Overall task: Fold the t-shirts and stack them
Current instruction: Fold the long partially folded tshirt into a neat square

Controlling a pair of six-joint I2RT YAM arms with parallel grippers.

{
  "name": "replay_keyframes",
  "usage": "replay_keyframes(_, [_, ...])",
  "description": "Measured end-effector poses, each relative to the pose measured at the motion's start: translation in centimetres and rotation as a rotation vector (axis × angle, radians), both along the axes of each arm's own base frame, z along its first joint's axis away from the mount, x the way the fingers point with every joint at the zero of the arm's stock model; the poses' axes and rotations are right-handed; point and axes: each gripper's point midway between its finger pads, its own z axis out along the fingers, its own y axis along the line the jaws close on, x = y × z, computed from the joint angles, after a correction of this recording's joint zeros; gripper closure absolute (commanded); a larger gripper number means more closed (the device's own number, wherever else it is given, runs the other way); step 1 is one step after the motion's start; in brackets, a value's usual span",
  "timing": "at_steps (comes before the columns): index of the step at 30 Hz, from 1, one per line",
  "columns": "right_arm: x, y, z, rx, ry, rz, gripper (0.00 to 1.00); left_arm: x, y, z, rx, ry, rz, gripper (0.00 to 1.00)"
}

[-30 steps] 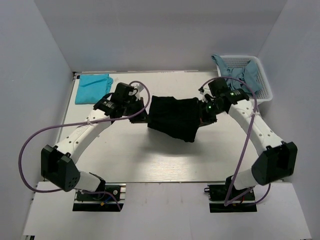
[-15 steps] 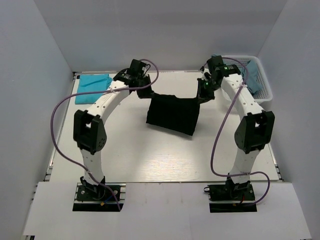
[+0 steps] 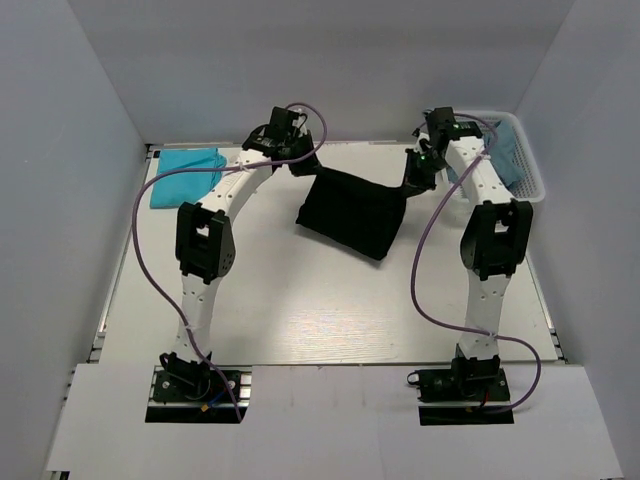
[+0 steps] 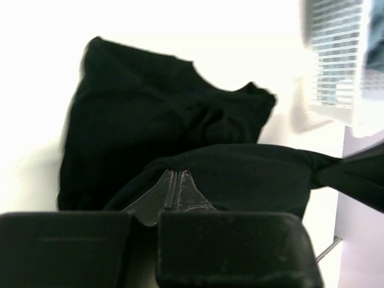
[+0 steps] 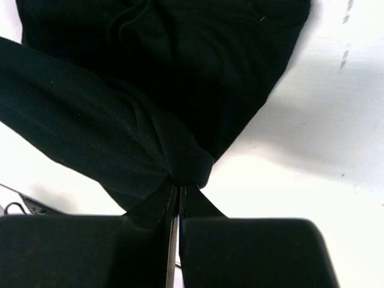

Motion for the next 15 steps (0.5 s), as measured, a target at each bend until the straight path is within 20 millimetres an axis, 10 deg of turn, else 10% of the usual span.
replay_keyframes(15, [-2.5,-0.1,2.4,0.099,-0.112,0.091,1.00,-1.1,-1.1,1.4,-0.079,-0.101,-0.104,1.00])
